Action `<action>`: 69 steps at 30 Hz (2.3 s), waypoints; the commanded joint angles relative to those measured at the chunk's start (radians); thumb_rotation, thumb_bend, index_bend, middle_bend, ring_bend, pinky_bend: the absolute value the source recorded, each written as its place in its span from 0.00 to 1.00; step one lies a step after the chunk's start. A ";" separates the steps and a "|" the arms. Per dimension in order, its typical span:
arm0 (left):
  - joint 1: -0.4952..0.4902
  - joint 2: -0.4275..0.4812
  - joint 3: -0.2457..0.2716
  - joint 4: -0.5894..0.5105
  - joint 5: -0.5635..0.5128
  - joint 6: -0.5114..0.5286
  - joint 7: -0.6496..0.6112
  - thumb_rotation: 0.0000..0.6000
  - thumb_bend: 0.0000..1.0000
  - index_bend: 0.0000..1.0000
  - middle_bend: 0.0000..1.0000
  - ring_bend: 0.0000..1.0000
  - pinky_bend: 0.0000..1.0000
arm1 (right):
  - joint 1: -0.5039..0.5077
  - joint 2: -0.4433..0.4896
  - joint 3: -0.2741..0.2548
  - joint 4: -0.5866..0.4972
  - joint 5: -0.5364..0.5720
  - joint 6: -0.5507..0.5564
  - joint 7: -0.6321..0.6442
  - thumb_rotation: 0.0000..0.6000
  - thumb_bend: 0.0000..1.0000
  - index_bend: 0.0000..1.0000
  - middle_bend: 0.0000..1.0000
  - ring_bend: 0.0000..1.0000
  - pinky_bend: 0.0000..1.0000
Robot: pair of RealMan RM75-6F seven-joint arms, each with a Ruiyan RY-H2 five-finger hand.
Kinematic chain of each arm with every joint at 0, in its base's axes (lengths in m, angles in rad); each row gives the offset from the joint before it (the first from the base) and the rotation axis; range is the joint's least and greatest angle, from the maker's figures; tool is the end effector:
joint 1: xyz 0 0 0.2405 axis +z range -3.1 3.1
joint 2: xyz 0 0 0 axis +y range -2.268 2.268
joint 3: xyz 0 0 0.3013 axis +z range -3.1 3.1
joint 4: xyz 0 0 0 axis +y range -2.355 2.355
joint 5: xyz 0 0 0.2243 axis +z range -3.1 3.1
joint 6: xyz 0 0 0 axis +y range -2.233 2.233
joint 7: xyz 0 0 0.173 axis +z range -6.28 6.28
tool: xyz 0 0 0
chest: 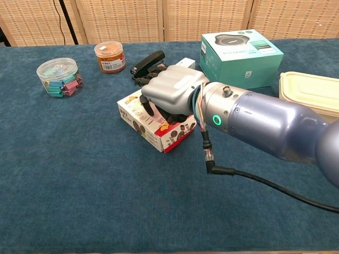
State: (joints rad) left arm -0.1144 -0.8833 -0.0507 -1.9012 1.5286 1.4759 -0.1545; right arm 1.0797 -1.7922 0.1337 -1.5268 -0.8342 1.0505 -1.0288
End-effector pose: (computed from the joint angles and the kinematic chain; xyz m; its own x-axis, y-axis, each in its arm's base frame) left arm -0.2950 0.2186 0.2157 0.2017 0.0195 0.9793 0.9767 -0.0794 -0.1996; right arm -0.0283 -0.3730 -0.1318 0.7860 -0.0183 0.6180 -0.4888 -0.6305 0.6030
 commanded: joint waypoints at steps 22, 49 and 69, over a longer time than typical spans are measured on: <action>0.001 0.001 0.004 0.002 0.010 0.001 -0.007 1.00 0.30 0.00 0.00 0.00 0.00 | -0.012 -0.010 -0.012 0.002 -0.035 -0.002 0.012 1.00 1.00 0.37 0.00 0.00 0.00; 0.003 0.002 0.010 0.001 0.021 0.003 -0.008 1.00 0.30 0.00 0.00 0.00 0.00 | -0.041 0.026 -0.023 -0.030 -0.049 0.011 0.029 1.00 1.00 0.37 0.00 0.00 0.00; 0.005 0.009 0.013 0.008 0.031 0.008 -0.031 1.00 0.30 0.00 0.00 0.00 0.00 | -0.024 -0.018 -0.009 -0.014 -0.020 0.016 -0.015 1.00 1.00 0.37 0.00 0.00 0.00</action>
State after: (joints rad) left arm -0.1092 -0.8745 -0.0377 -1.8932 1.5595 1.4836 -0.1858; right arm 1.0549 -1.8105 0.1238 -1.5406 -0.8540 1.0657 -1.0429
